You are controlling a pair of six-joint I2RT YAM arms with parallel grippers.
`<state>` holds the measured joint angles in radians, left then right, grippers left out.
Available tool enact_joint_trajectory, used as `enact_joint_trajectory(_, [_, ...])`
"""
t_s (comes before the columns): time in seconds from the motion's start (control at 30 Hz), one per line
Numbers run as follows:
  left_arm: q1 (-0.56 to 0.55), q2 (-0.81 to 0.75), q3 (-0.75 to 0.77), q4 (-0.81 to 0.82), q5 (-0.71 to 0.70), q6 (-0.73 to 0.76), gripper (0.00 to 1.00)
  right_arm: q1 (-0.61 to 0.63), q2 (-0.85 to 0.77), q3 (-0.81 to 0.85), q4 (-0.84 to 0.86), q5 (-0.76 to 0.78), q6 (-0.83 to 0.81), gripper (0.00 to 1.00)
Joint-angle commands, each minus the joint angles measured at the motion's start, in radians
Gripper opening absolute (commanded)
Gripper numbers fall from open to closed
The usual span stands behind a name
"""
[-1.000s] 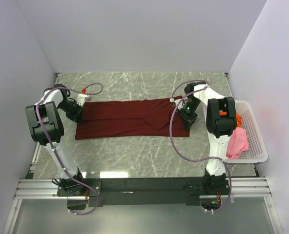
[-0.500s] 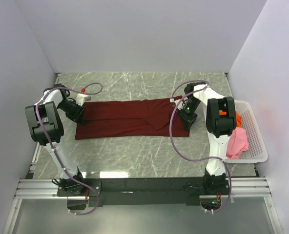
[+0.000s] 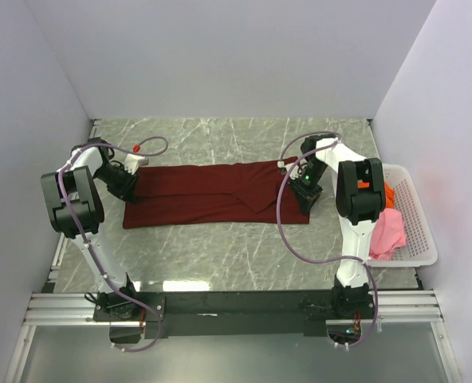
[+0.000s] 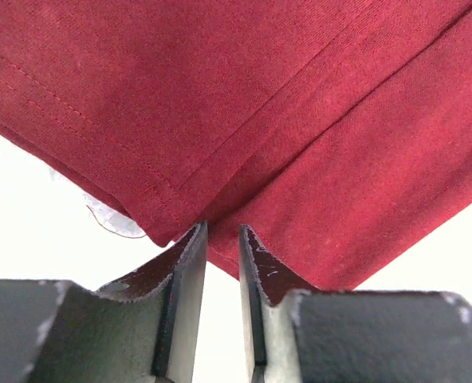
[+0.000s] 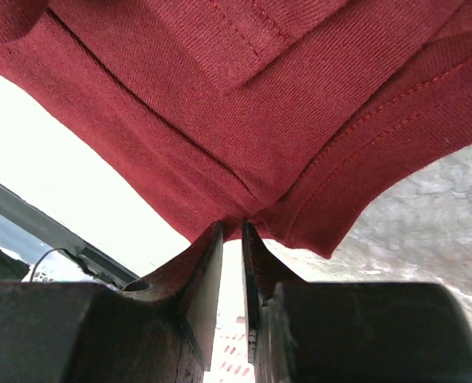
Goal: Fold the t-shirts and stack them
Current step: Fold the tshirt
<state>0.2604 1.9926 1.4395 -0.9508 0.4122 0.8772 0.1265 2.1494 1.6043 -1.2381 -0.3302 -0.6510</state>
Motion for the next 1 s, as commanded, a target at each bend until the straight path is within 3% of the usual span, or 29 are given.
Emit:
enact_joint_trajectory(0.0, [-0.001, -0.017, -0.019, 0.000, -0.003, 0.025, 0.28, 0.002, 0.015, 0.039, -0.015, 0.005, 0.005, 0.23])
enact_joint_trajectory(0.3, [0.005, -0.040, -0.013, -0.023, 0.020, 0.034, 0.01, 0.004, 0.018, 0.043, -0.015, 0.016, 0.014, 0.23])
enact_joint_trajectory(0.97, [0.057, -0.069, 0.022, 0.029, 0.053, -0.020, 0.01, 0.019, 0.021, 0.049, -0.009, 0.033, 0.025, 0.24])
